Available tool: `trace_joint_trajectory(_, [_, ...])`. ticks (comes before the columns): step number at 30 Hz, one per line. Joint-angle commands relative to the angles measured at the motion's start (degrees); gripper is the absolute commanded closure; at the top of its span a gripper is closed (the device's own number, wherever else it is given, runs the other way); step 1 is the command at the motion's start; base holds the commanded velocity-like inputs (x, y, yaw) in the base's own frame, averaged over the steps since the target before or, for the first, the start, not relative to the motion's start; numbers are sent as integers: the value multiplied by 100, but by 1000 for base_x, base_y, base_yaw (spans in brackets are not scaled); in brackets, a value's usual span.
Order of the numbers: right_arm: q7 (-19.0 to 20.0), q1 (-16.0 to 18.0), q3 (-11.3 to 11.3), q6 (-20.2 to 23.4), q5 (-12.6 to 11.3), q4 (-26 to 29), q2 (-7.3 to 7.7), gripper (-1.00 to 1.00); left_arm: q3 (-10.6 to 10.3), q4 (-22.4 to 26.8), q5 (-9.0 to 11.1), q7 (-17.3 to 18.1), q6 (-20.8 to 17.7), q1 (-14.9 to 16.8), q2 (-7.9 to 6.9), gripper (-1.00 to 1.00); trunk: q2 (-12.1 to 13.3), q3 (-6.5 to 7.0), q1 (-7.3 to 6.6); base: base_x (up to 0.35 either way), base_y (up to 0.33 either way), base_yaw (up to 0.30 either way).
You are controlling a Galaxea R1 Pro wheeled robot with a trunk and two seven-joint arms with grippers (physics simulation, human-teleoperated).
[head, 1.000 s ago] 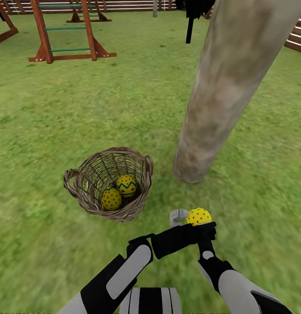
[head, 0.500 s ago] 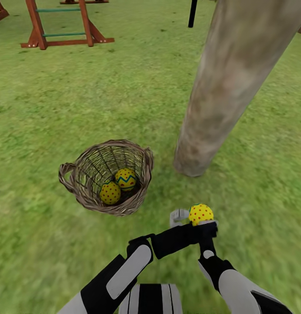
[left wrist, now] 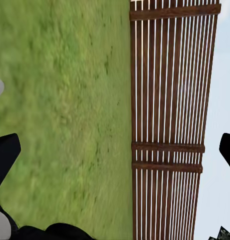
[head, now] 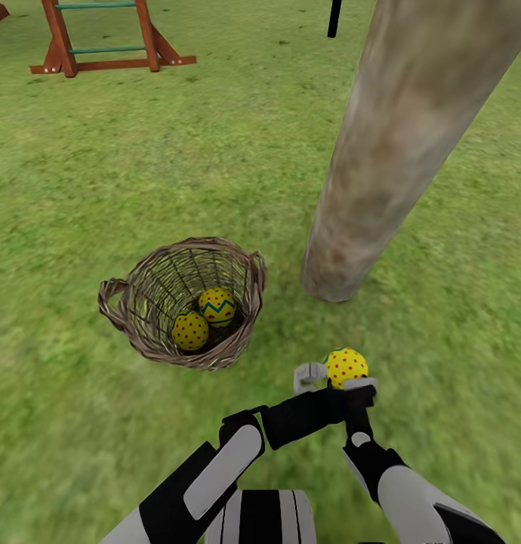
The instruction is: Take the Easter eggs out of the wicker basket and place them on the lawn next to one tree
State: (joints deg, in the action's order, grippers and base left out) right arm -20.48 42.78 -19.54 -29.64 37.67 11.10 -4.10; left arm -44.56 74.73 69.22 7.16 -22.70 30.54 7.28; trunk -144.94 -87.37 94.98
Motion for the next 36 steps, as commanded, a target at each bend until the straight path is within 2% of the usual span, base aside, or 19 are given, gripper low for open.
trace_joint_trajectory(1, [-23,2,33,1006,115,-175,0,100,2,-2,38,5,-24,4,1,-100,-1,-3,0,0,0,0])
trace_joint_trajectory(6, [-25,2,50,1010,125,-180,-3,100,4,-2,38,5,-24,-1,1,-100,-1,-3,0,0,0,0])
trace_joint_trajectory(7, [-1,2,41,-208,119,-138,-5,100,7,-2,47,14,-15,-4,-2,-100,-1,-3,-1,0,0,0])
trace_joint_trajectory(10, [-47,2,56,-111,118,-170,19,100,9,-2,47,13,-15,-64,1,-100,-1,-3,-1,0,0,0])
trace_joint_trajectory(11, [-49,3,56,-82,123,-175,28,-100,9,-2,47,13,-15,-95,1,-100,-1,-3,-1,0,0,0])
trace_joint_trajectory(16, [-29,2,57,61,127,-179,49,-100,9,-10,47,14,-15,-119,1,-100,-1,-3,-1,0,0,0])
trace_joint_trajectory(24, [-26,2,56,63,127,-172,50,-100,9,-16,47,14,-9,-122,1,-100,-1,-3,-1,0,0,0])
trace_joint_trajectory(36, [-18,4,56,61,127,-170,36,-100,9,-20,56,5,-10,-122,-8,-100,15,263,-32,0,0,0])
